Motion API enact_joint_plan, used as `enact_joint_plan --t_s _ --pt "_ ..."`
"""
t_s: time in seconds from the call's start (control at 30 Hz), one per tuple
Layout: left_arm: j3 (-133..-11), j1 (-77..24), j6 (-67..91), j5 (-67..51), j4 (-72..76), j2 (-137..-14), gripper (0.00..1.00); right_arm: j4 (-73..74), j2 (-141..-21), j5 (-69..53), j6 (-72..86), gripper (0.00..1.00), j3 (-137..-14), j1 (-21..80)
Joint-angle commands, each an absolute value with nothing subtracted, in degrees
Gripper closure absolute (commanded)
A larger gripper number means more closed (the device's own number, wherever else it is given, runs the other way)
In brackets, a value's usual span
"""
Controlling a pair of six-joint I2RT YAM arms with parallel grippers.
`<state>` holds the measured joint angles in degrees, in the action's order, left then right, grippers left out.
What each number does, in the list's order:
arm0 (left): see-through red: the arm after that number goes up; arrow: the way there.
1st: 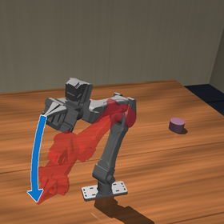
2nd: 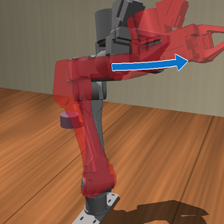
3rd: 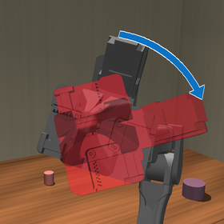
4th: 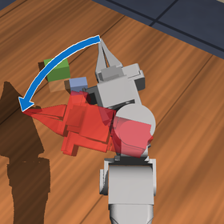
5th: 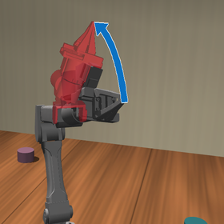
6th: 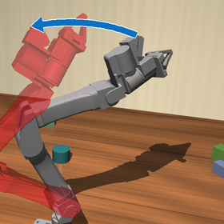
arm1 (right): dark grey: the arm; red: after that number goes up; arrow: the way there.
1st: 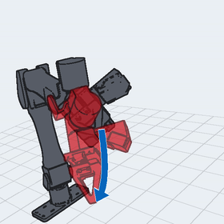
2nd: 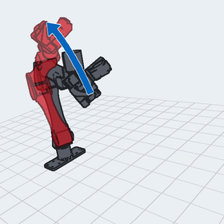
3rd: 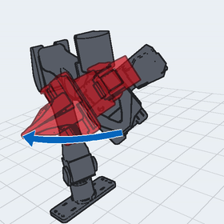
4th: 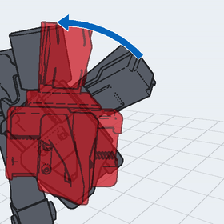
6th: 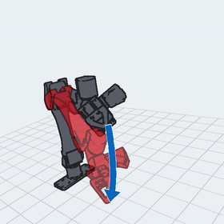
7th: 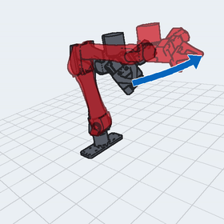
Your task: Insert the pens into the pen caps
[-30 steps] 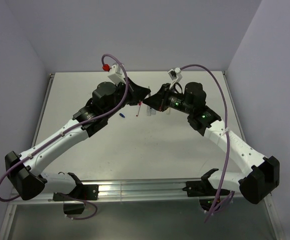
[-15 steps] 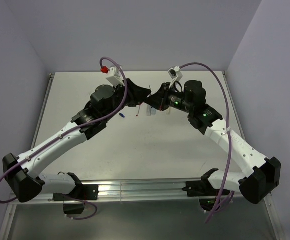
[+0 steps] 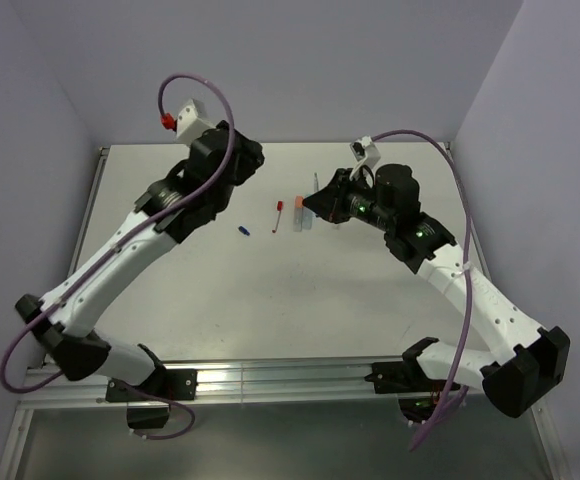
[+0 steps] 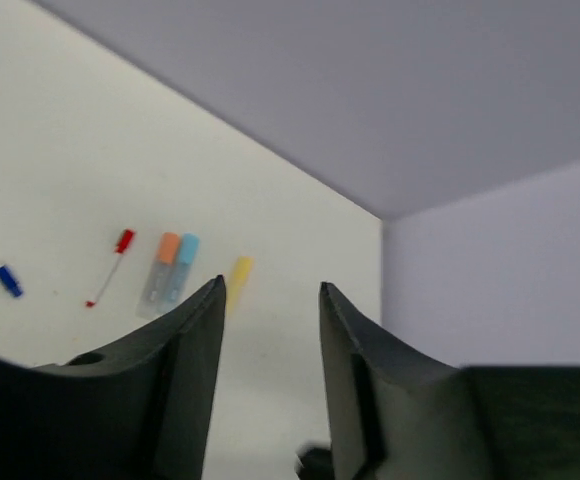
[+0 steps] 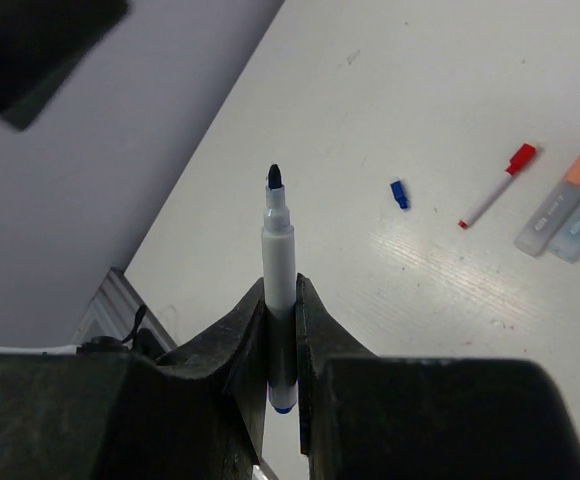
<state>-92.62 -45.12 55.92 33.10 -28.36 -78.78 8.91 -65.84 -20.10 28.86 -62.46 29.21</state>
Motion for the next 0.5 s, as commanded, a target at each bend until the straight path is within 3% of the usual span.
enact_joint_plan --t_s 0.0,0.13,0.47 --pt "-96.8 -41.8 67.8 43.3 -46.3 -90.0 0.56 10.7 -60.8 -17.5 28.3 1.00 -61.9 28.3" --pt "-98.1 -39.1 76.2 44.7 -50.6 -97.4 0.58 12.6 -58.2 -17.1 27.3 1.00 -61.0 27.8" --pt "-97.7 -30.1 76.5 32.4 -48.4 -114.4 0.53 13.7 -55.1 -17.7 26.5 1.00 -59.2 26.9"
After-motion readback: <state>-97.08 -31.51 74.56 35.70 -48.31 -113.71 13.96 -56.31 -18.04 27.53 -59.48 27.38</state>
